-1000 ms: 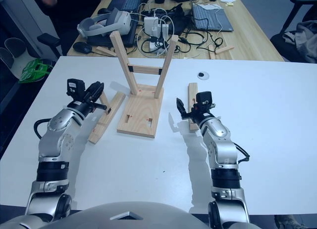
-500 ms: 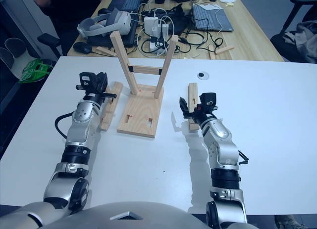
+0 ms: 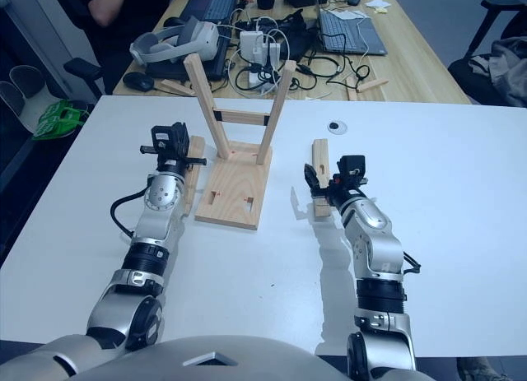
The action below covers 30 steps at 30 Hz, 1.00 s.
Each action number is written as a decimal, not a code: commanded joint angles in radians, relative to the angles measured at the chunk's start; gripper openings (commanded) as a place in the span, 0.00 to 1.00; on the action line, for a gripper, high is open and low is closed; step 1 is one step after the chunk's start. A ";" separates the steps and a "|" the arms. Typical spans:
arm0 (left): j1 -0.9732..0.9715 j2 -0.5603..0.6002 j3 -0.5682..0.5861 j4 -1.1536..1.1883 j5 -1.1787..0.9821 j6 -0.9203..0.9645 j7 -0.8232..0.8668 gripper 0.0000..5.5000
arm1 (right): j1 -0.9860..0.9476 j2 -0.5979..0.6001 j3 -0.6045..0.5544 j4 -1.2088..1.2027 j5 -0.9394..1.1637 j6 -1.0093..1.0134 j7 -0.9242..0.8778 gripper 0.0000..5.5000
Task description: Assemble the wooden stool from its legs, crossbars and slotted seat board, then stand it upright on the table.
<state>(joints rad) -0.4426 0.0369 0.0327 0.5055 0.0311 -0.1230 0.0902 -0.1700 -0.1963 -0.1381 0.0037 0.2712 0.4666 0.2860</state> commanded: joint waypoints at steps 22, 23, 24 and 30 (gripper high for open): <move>0.016 0.005 0.029 0.080 0.005 0.058 0.034 0.07 | -0.041 -0.003 -0.015 0.030 0.029 -0.009 0.003 0.84; 0.017 0.006 0.028 0.078 0.011 0.059 0.042 0.07 | -0.039 -0.002 -0.017 0.027 0.031 -0.010 0.003 0.84; 0.018 0.006 0.027 0.076 0.016 0.060 0.048 0.07 | -0.038 -0.003 -0.018 0.025 0.032 -0.010 0.002 0.84; 0.015 0.007 0.039 0.086 0.041 0.065 0.116 0.07 | -0.042 -0.007 -0.020 0.035 0.036 -0.009 0.005 0.84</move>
<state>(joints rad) -0.4772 0.0380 0.0588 0.5425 0.0604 -0.1244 0.1783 -0.2024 -0.2015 -0.1485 0.0379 0.2974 0.4590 0.2923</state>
